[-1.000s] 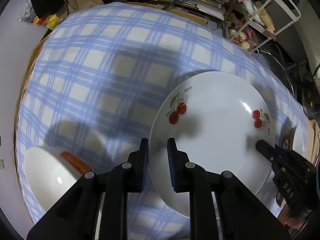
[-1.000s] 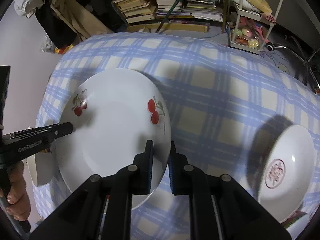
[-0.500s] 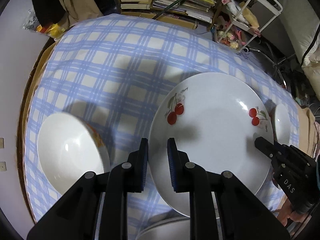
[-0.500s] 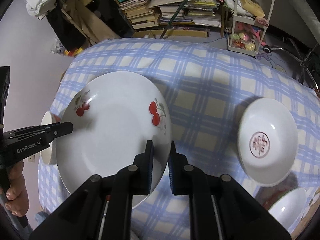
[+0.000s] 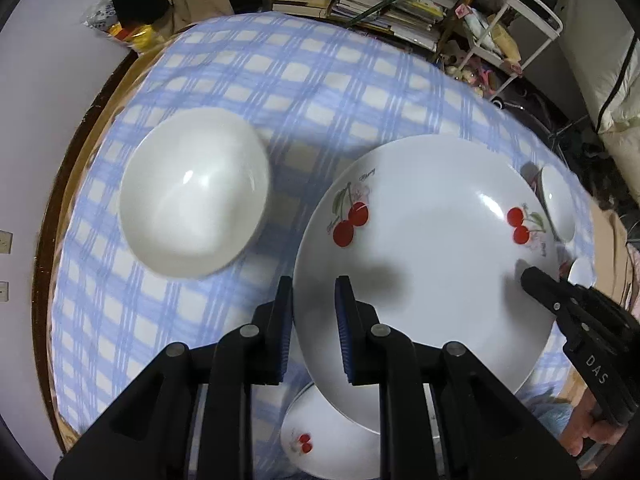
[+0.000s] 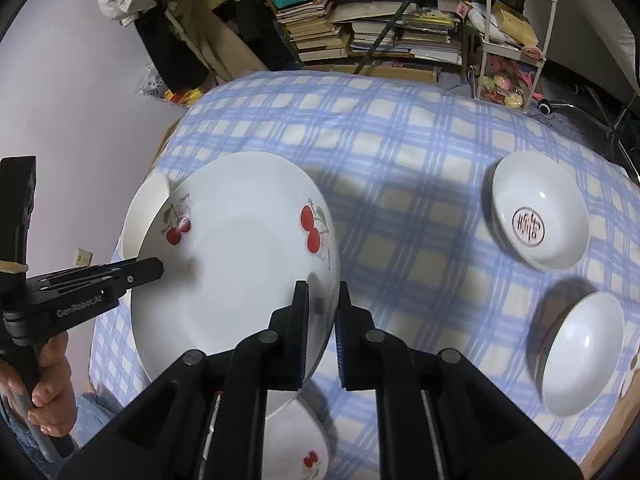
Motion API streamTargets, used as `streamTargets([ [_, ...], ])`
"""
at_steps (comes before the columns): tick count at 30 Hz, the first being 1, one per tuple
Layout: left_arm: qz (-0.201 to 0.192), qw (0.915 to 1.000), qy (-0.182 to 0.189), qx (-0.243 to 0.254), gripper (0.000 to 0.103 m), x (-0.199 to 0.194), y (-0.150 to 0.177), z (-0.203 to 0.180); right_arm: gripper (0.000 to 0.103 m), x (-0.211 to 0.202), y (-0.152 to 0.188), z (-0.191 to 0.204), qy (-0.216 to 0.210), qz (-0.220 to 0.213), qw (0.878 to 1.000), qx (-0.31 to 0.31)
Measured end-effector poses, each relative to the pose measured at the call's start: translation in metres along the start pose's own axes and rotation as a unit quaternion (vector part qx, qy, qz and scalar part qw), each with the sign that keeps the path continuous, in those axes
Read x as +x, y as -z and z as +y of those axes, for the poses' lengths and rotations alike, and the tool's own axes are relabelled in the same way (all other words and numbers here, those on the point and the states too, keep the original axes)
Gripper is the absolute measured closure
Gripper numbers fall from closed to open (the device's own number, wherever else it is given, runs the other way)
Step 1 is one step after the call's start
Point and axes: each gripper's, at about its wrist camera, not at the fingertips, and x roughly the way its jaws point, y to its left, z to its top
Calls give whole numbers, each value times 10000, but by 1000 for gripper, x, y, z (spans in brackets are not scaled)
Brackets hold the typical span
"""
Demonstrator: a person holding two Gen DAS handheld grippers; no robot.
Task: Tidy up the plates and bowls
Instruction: 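Lift and carry the third cherry plate with both grippers, then carry the cherry plate with both grippers across the tablecloth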
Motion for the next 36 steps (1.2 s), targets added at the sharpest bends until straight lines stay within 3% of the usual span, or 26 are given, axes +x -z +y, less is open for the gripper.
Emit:
streamTargets([
  [17,45,9998,-53,-167,84,13,94,16,89,-9,82,17,-60,-210,9998,-27],
  [33,171,9992,-8,-359,84,26,140,33,89,14,134,20,-66,8,9999,-120],
  [36,150,9992,-32,-359,84,26,145,34,89,17,140,27,167,-48,9992,-354],
])
